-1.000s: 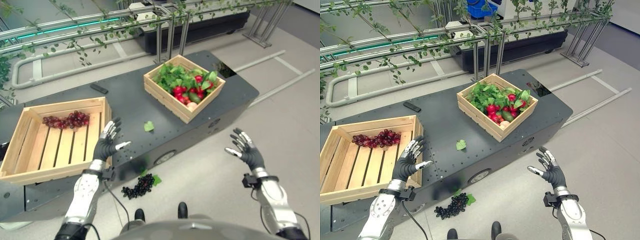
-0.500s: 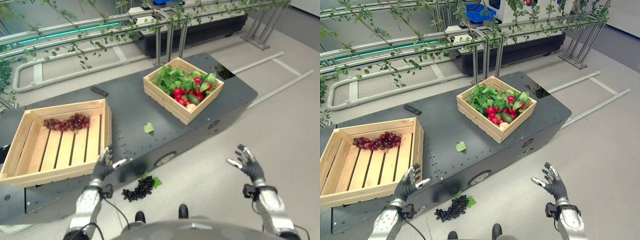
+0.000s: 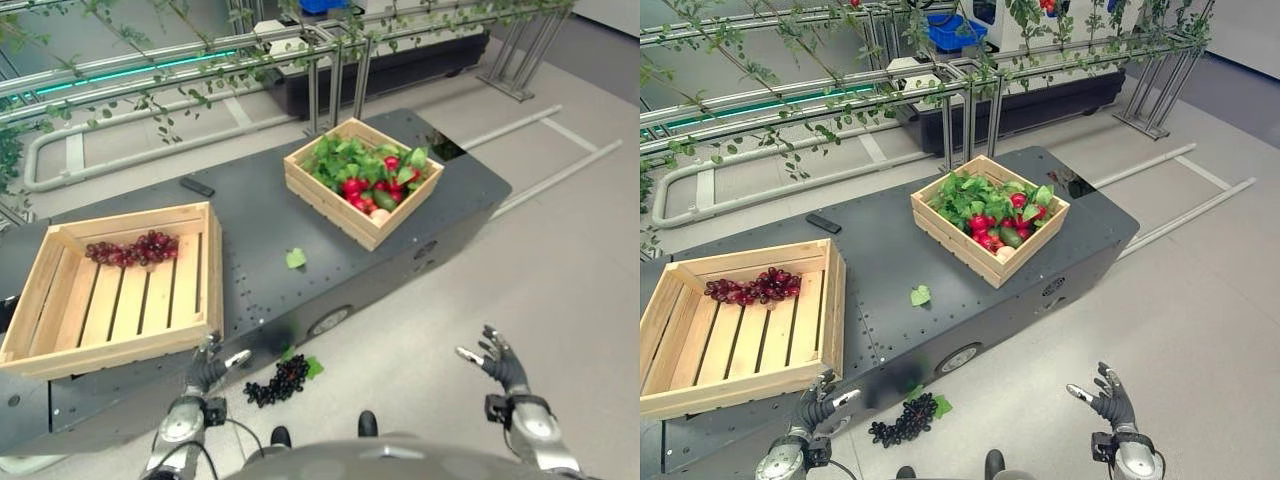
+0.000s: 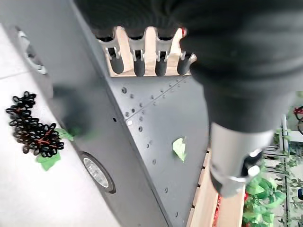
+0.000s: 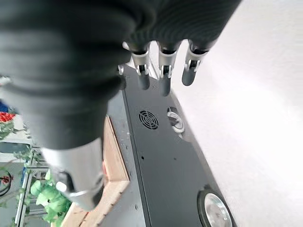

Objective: Pick up the fruits from the basket on one side to the basket on the other side

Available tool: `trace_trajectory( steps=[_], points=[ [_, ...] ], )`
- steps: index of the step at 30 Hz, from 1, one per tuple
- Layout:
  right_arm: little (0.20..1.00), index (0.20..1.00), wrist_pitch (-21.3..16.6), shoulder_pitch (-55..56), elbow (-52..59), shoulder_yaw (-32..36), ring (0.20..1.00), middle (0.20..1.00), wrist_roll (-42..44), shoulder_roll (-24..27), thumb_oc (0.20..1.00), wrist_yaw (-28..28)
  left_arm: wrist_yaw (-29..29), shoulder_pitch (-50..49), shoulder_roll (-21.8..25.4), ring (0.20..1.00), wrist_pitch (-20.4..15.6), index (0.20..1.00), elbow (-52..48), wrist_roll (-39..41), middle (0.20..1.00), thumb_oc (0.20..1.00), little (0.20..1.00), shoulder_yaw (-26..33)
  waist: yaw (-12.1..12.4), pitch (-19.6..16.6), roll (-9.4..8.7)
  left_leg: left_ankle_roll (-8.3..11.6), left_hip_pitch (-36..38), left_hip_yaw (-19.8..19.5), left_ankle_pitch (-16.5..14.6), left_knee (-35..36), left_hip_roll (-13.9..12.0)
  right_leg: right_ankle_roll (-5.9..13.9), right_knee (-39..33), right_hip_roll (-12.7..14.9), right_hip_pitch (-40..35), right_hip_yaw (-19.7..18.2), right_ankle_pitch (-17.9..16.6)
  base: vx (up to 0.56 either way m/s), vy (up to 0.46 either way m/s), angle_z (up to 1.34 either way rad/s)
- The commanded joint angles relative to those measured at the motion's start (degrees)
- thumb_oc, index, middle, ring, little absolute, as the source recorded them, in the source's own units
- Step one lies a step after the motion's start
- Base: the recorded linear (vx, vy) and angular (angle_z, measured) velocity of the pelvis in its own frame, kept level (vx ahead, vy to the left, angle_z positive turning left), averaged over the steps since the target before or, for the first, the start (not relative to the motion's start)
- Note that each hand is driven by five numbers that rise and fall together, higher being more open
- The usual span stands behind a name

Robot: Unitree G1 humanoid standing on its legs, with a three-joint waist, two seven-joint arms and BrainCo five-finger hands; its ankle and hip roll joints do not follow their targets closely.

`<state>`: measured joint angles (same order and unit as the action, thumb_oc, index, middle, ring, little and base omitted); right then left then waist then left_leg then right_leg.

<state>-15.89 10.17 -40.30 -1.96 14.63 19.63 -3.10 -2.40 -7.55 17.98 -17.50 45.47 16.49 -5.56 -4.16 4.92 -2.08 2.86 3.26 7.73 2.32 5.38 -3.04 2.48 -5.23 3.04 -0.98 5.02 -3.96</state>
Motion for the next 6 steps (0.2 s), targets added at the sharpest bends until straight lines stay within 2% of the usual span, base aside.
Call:
trace_trajectory(
  steps=[1,6],
  points=[
    [1.0,1.0,-1.16,-4.89,-0.57,-0.69,1.0,1.0,-0.5,-0.25,1.0,-1.12,-0.87,4.85,-0.19,1.0,-0.56,1.0,4.39,-1.39,1.0,1.0,1.0,0.91,-1.31,1.47,-0.69,-0.01,1.85,-0.11,-3.06,-1.38,-0.21,5.51,6.78,2.97,-1.48,-1.1,5.98,0.0,0.0,0.0],
    [1.0,1.0,-0.64,-5.51,-2.17,-1.88,1.0,1.0,-1.13,-0.19,1.0,-1.13,-0.92,5.45,-1.14,1.0,0.56,1.0,9.25,-2.84,1.0,1.0,1.0,0.45,-1.5,1.36,-0.46,0.02,2.05,0.18,-3.07,-1.3,-0.19,5.41,6.62,2.91,-1.57,-1.34,5.93,0.0,0.0,0.0]
  ],
)
